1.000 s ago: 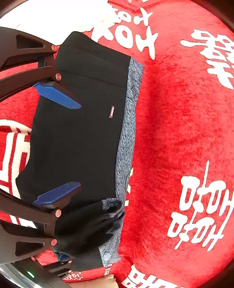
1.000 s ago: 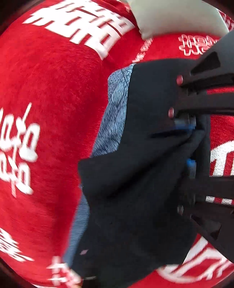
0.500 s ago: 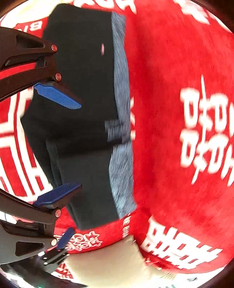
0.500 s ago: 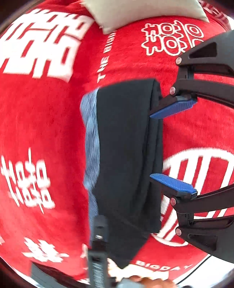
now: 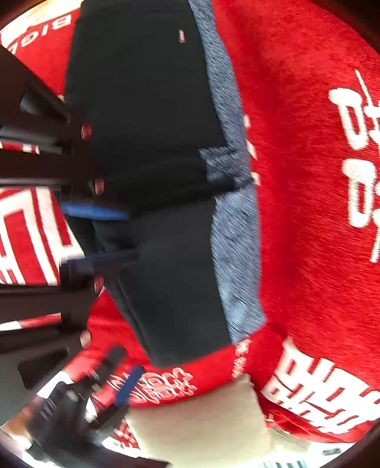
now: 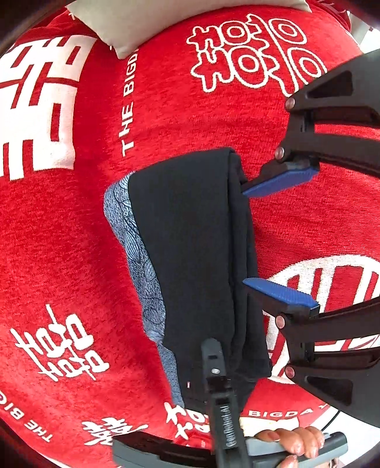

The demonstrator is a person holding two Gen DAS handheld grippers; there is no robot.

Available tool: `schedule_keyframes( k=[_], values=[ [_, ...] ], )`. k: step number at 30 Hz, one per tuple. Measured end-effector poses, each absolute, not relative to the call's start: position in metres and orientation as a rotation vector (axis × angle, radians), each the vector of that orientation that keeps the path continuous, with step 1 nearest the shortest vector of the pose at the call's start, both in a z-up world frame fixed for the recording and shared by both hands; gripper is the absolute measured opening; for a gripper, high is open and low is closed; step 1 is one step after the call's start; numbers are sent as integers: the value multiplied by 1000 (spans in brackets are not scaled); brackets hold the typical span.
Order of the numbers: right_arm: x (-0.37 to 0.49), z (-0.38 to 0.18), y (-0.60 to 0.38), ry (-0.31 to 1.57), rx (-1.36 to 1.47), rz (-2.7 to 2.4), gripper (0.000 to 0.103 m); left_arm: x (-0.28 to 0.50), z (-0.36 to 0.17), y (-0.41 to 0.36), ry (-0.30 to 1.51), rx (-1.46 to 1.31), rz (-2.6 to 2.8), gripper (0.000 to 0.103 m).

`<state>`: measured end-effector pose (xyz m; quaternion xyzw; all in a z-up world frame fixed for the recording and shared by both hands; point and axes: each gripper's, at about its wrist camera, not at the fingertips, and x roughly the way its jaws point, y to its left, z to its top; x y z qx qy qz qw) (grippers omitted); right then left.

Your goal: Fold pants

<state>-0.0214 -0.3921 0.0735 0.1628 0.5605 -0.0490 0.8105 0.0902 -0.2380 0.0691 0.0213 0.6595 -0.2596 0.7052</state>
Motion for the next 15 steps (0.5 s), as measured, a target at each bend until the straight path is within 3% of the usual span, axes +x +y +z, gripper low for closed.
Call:
schedule_keyframes(
  k=[4, 11, 12, 13, 14, 15],
  values=[
    [-24, 70, -393, 1214, 354, -100, 61, 67, 41, -220, 1502, 77, -565, 18],
    [-24, 77, -403, 1203, 389, -102, 61, 62, 75, -219, 1397, 104, -480, 19],
    [-21, 81, -408, 1194, 396, -106, 62, 64, 82, -218, 1382, 103, -467, 25],
    [-18, 83, -411, 1190, 398, -111, 62, 65, 88, -218, 1374, 94, -459, 37],
    [-13, 85, -417, 1185, 400, -116, 62, 70, 96, -219, 1354, 79, -445, 75],
    [-6, 86, -422, 1183, 402, -120, 62, 72, 103, -220, 1314, 68, -430, 88]
  ],
)
